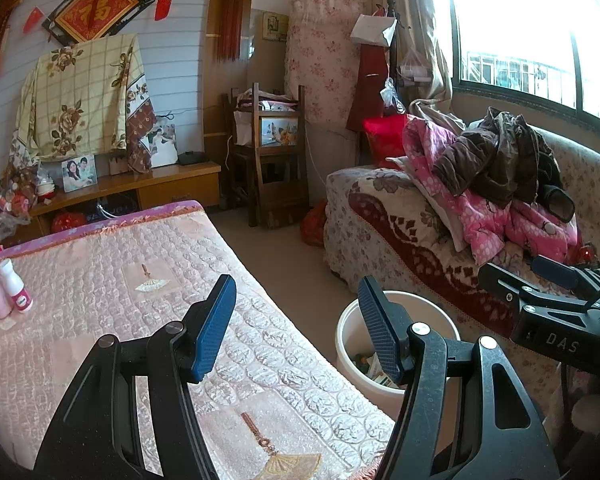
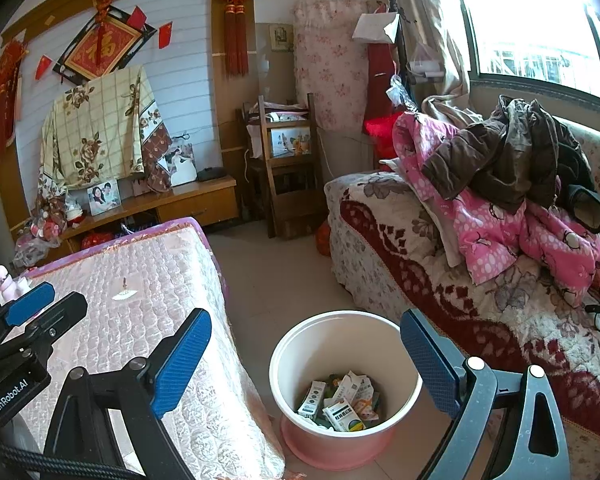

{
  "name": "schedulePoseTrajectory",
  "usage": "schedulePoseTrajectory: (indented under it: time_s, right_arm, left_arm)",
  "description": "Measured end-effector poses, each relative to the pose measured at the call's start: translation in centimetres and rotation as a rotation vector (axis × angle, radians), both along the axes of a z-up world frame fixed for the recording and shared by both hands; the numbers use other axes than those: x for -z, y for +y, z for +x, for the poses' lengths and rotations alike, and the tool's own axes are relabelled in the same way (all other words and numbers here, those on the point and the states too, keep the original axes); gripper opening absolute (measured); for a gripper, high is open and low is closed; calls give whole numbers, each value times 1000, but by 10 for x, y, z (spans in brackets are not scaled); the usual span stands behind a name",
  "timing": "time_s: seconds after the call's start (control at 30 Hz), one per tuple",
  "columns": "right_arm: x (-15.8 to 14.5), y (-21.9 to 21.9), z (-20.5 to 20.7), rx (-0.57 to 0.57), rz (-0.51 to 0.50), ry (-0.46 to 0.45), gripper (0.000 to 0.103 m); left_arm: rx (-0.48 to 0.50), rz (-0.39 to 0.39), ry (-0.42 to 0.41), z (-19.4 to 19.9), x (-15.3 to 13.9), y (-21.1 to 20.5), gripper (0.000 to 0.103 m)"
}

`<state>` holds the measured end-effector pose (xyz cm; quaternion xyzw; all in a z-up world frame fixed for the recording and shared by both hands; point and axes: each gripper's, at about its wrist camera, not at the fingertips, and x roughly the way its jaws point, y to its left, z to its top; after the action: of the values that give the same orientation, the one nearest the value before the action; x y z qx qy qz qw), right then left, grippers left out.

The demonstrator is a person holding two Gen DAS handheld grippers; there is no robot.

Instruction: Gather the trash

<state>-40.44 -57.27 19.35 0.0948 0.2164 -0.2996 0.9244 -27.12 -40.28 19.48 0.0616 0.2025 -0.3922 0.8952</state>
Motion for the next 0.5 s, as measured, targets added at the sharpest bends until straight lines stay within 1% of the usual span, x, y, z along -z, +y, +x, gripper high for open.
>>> schedulePoseTrajectory:
  time_s: [0.5]
  right_arm:
    - [4,-3,1,-1,4,6,95]
  left_arm:
    - [1,1,2,0,0,0,62]
